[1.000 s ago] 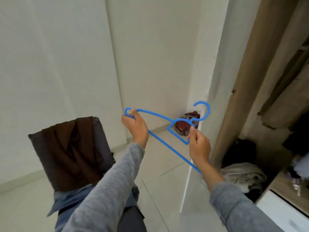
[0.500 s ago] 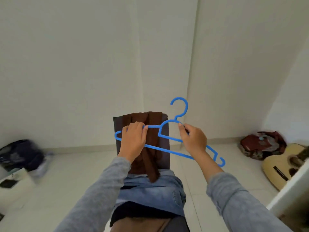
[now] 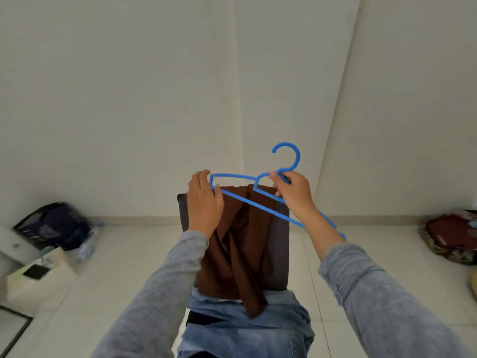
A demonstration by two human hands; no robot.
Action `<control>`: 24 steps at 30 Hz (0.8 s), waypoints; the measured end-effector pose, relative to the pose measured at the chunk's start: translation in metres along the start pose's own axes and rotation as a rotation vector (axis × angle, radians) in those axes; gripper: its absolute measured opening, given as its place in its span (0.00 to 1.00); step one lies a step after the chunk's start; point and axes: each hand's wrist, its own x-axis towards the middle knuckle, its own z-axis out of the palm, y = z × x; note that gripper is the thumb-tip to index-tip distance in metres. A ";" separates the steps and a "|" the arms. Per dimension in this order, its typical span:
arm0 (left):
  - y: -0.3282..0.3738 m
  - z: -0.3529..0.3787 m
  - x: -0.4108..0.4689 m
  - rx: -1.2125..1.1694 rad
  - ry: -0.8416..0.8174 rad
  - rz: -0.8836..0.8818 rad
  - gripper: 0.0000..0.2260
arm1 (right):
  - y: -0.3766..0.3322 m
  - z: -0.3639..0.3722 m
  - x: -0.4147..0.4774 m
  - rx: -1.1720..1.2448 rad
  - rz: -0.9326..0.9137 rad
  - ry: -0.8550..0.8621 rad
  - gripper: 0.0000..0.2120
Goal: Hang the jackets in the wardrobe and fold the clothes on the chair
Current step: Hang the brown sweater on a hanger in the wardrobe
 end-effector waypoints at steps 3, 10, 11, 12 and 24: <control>-0.021 0.033 0.001 -0.003 -0.136 -0.255 0.20 | 0.010 -0.002 0.026 0.103 0.016 0.178 0.08; -0.047 0.085 -0.026 0.020 -0.381 -0.506 0.31 | 0.041 0.009 0.040 0.190 0.003 0.278 0.02; -0.051 0.089 -0.027 0.019 -0.381 -0.495 0.26 | 0.047 0.014 0.038 0.179 0.022 0.267 0.02; -0.056 0.093 -0.029 0.009 -0.384 -0.479 0.22 | 0.053 0.018 0.034 0.172 0.047 0.252 0.03; -0.091 0.064 -0.086 -0.183 -0.524 -0.250 0.09 | 0.052 0.062 -0.010 0.168 0.066 0.305 0.06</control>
